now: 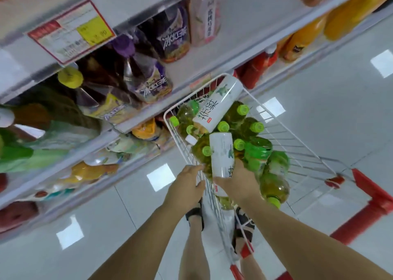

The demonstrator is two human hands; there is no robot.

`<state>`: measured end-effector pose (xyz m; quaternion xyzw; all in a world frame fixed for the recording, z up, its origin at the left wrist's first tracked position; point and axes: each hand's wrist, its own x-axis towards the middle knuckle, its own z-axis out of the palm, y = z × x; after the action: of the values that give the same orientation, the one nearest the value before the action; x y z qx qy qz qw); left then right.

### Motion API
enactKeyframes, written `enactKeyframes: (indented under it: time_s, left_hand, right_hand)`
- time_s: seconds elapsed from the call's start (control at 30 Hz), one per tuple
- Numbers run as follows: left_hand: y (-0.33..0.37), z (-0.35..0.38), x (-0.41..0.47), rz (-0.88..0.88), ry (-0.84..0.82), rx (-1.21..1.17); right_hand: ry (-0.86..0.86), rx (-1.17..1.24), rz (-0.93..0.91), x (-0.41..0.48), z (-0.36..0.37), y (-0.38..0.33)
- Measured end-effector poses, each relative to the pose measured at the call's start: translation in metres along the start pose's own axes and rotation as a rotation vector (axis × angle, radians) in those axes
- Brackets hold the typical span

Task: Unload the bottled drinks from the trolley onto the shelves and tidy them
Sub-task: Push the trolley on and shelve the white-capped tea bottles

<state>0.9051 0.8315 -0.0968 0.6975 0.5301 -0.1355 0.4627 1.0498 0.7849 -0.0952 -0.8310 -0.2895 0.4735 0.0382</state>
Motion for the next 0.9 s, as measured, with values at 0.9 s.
enactKeyframes:
  time_s: [0.9]
  left_hand:
    - [-0.006, -0.096, -0.079, 0.001, 0.306, -0.573]
  right_hand:
    - [0.240, -0.291, -0.967, 0.000, -0.132, -0.103]
